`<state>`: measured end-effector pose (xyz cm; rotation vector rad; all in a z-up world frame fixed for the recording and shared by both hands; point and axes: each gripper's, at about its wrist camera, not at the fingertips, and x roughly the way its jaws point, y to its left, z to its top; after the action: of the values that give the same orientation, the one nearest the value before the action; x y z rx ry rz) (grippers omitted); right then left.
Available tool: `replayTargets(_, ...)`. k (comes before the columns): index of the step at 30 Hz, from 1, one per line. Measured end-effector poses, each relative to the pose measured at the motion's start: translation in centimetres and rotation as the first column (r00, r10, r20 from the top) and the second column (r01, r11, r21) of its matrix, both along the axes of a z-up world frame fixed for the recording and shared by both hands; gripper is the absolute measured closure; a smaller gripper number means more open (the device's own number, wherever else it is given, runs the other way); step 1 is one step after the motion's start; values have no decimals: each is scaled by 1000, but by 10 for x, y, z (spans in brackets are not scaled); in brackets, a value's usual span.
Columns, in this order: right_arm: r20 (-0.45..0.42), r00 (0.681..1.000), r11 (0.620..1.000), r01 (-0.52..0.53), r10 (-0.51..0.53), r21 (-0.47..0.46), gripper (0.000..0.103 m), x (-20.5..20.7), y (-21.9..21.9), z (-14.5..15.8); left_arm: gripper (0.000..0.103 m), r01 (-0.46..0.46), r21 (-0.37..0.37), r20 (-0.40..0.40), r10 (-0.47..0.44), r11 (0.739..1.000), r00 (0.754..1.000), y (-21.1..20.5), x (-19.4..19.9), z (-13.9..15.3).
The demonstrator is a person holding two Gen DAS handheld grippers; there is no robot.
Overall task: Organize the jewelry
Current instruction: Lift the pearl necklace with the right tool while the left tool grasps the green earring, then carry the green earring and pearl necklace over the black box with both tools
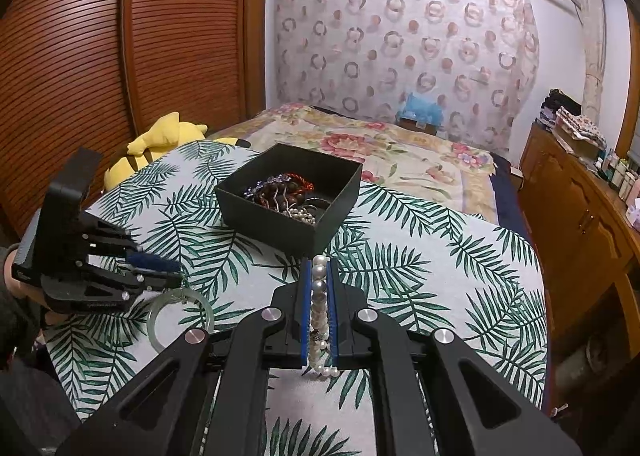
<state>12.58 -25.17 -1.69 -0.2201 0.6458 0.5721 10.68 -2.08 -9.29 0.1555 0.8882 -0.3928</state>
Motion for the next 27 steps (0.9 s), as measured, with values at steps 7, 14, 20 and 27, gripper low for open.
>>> replayTargets(7,20,1000,1000,-3,2,6,95,0,-2,8,97,-73,-35,48,74,997,996,10,2,13)
replayTargets(14,70,998,1000,-3,1,31,95,-1,-6,36,97,-92,-70,149,102,993,984,15,-5,53)
replayTargets(20,105,994,999,-17,14,32,95,2,0,55,97,-80,-101,220,101,992,970,14,-7,82)
replayTargets(27,141,989,998,-46,39,46,95,10,12,81,97,-69,-105,237,92,992,967,12,4,98)
